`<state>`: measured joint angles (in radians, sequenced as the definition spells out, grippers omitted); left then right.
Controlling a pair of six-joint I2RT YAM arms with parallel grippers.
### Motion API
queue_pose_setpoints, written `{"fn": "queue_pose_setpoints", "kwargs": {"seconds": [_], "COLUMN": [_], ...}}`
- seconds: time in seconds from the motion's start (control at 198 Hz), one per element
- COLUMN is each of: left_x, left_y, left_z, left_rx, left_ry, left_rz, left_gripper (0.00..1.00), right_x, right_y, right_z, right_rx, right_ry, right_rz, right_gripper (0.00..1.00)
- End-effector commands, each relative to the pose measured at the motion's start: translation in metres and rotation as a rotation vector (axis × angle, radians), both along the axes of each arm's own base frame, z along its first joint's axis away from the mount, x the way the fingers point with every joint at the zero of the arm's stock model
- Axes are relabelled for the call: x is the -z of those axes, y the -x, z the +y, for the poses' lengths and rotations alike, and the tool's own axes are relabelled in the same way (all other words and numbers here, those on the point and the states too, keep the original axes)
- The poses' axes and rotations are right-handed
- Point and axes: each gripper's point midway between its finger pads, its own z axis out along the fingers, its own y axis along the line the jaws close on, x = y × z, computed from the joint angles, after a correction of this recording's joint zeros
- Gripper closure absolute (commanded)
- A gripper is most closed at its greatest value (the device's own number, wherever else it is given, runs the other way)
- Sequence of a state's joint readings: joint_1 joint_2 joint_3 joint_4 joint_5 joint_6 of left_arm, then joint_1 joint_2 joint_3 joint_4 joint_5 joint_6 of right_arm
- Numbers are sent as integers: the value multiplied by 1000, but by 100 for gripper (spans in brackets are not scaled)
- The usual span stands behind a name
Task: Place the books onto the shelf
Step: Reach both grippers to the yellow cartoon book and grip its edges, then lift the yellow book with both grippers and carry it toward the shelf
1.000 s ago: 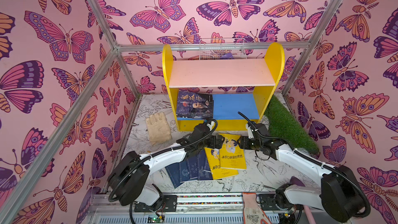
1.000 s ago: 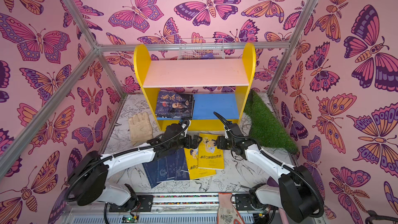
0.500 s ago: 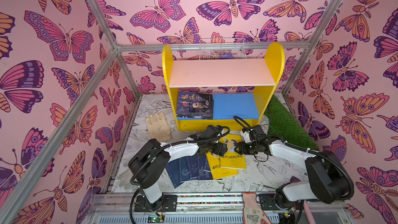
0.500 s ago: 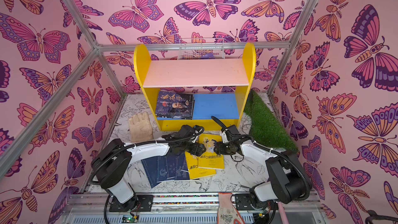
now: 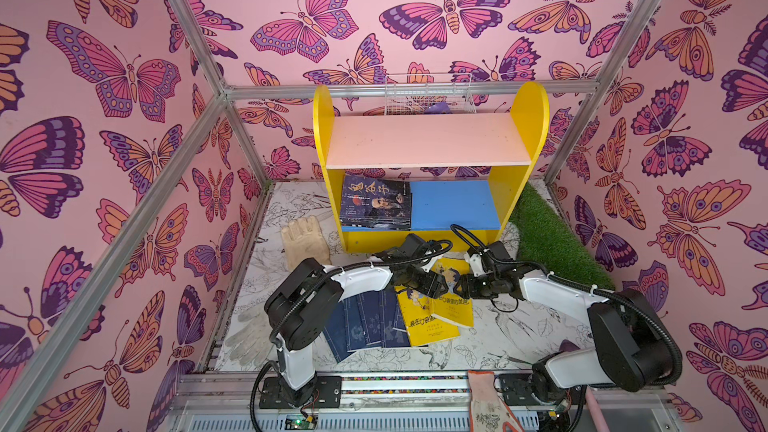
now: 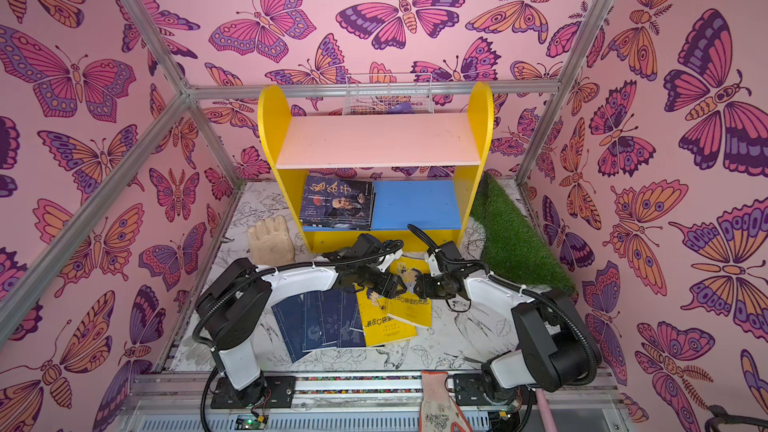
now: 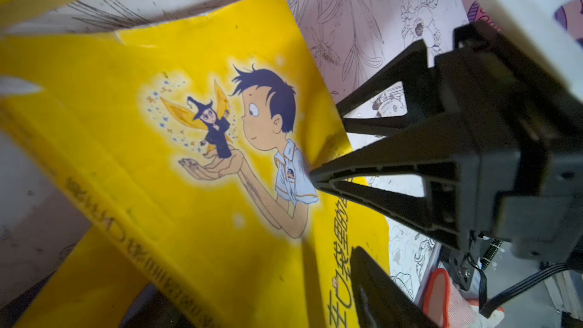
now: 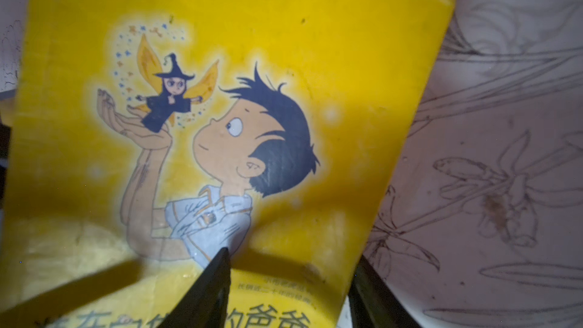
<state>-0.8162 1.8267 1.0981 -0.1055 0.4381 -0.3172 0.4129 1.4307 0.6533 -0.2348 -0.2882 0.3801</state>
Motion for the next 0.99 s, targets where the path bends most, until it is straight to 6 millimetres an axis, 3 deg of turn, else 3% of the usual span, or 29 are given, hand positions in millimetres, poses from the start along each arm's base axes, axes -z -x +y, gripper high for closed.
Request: {"fn": "queue_pose_setpoints", "kwargs": {"seconds": [0.0,0.111,0.161,0.297,0.464,0.549,0.635,0.705,0.741,0.867,0.983], "left_x": [-2,16,15,-5,-59,-88,-123,-154,-174,-209,-237], "left_y": [16,8,9,18,33,32,20,10,7,-19,-29], "left_z": [-21,-11,-10,-10,-3,10,25,35,40,56,62], "left_rx": [91,26,24,73,118,75,-32,-124,-135,-369,-453], "left_ry": [41,-46,-48,-11,149,226,334,498,574,754,886], "left_rz": [21,28,22,-34,-170,-265,-319,-337,-402,-393,-387], "left_gripper": [47,87,100,100,100,100,100,100,100,100,100], "right_x": [-21,-27,-31,-42,-59,-76,-105,-130,-150,-178,-196], "right_y": [-7,-9,-11,-17,-22,-23,-26,-26,-22,-10,0], "right_z": [18,15,11,-6,-44,-50,-37,-21,-2,29,47], "right_rx": [-60,-39,-17,89,296,321,277,212,136,5,-79], "right_ry": [-74,-74,-68,-40,31,11,-85,-188,-292,-466,-595], "right_rz": [-97,-132,-155,-230,-334,-397,-481,-528,-544,-519,-501], "right_gripper": [42,42,42,41,39,38,35,26,21,20,19]}}
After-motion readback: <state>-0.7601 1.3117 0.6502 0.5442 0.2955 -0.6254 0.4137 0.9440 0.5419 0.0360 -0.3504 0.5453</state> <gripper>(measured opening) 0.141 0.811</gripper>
